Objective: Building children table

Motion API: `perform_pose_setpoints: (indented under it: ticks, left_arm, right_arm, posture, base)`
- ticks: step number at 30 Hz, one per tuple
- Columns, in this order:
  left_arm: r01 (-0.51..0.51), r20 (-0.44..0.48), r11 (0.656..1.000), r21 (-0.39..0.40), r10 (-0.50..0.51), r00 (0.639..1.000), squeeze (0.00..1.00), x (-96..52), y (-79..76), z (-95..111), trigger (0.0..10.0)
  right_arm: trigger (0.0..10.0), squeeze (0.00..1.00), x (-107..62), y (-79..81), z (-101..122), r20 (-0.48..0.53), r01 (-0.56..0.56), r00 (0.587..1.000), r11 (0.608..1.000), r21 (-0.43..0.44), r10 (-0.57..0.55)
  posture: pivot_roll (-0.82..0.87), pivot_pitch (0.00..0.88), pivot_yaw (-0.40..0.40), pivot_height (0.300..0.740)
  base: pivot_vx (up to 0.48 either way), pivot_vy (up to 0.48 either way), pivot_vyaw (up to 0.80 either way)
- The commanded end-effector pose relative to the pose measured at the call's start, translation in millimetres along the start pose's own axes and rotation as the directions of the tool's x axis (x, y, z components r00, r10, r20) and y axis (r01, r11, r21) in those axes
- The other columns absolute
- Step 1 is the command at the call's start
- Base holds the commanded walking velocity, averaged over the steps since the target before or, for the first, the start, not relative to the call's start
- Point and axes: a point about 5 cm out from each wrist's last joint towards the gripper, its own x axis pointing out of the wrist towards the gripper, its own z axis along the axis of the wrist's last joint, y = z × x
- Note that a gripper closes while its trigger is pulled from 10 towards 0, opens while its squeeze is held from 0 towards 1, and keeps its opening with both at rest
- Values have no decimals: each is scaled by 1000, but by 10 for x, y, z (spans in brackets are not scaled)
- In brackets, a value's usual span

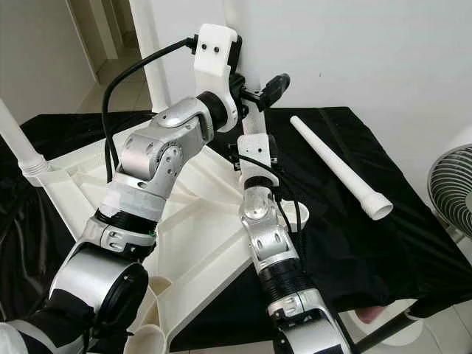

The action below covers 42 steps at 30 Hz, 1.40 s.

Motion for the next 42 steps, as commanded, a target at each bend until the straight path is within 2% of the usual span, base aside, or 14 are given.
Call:
perform_pose_setpoints:
  ticks: [1,2,3,6,7,14,16,18,22,26,27,28,32,42]
  left_arm:
    - [-48,30,998,-45,49,998,0,-16,27,47,10000]
    - [-48,30,998,-45,49,998,0,-16,27,47,10000]
    - [-12,63,993,-118,20,998,0,-50,14,61,10000]
    - [-1,73,991,-132,11,997,0,-64,13,64,10000]
    - [35,86,985,-167,-21,996,0,-113,10,49,10000]
    - [65,95,980,-189,-47,994,0,-209,30,15,10000]
    - [75,68,967,-244,-60,996,0,-331,91,-89,10000]
    - [75,68,967,-244,-60,996,0,-331,91,-89,10000]
    - [57,31,965,-256,-51,998,0,-417,149,-200,10000]
    - [51,21,965,-257,-47,999,0,-444,160,-232,10000]
    - [2,-40,985,-175,-10,999,0,-497,189,-373,10000]
    - [2,-40,985,-175,-10,999,0,-497,189,-373,10000]
    - [-36,-145,997,-61,26,989,0,-634,160,-695,10000]
    - [-21,-185,1000,23,25,982,0,-849,62,-1026,10000]
  right_arm:
    - [10000,0,61,-86,11,-6,31,1000,999,24,-31]
    - [10000,0,61,-86,11,-6,31,1000,999,24,-31]
    - [10000,0,94,-173,-13,-25,60,998,997,39,-59]
    - [10000,0,107,-216,-21,-28,76,997,996,35,-75]
    - [10000,0,127,-299,-46,-40,105,994,994,39,-104]
    - [10000,0,138,-376,-71,-49,129,991,990,53,-127]
    - [10000,0,138,-451,-123,-122,152,984,972,182,-131]
    - [10000,0,138,-451,-123,-122,152,984,972,182,-131]
    - [10000,0,118,-527,-164,-154,161,981,945,284,-121]
    - [10000,0,111,-556,-177,-162,171,979,938,303,-126]
    - [10000,0,89,-617,-203,-159,159,981,941,299,-115]
    - [10000,0,89,-617,-203,-159,159,981,941,299,-115]
    - [10000,0,17,-716,-230,-137,126,987,949,289,-89]
    - [10000,0,-140,-741,-172,-40,-8,999,966,258,19]
  posture:
    - [11,0,28,740]
    - [11,0,28,740]
    - [6,0,31,740]
    - [4,0,32,740]
    - [1,0,33,740]
    - [1,0,33,740]
    - [-4,0,38,740]
    - [-4,0,38,740]
    - [-2,0,39,740]
    - [-1,0,38,740]
    - [2,0,36,740]
    - [2,0,36,740]
    - [3,0,33,740]
    - [1,0,26,740]
  base:
    - [0,0,0]
    - [0,0,0]
    - [0,0,0]
    - [0,0,0]
    - [0,0,0]
    - [0,0,0]
    - [0,0,0]
    - [0,0,0]
    - [0,0,0]
    - [0,0,0]
    - [0,0,0]
    - [0,0,0]
    - [0,0,0]
    - [0,0,0]
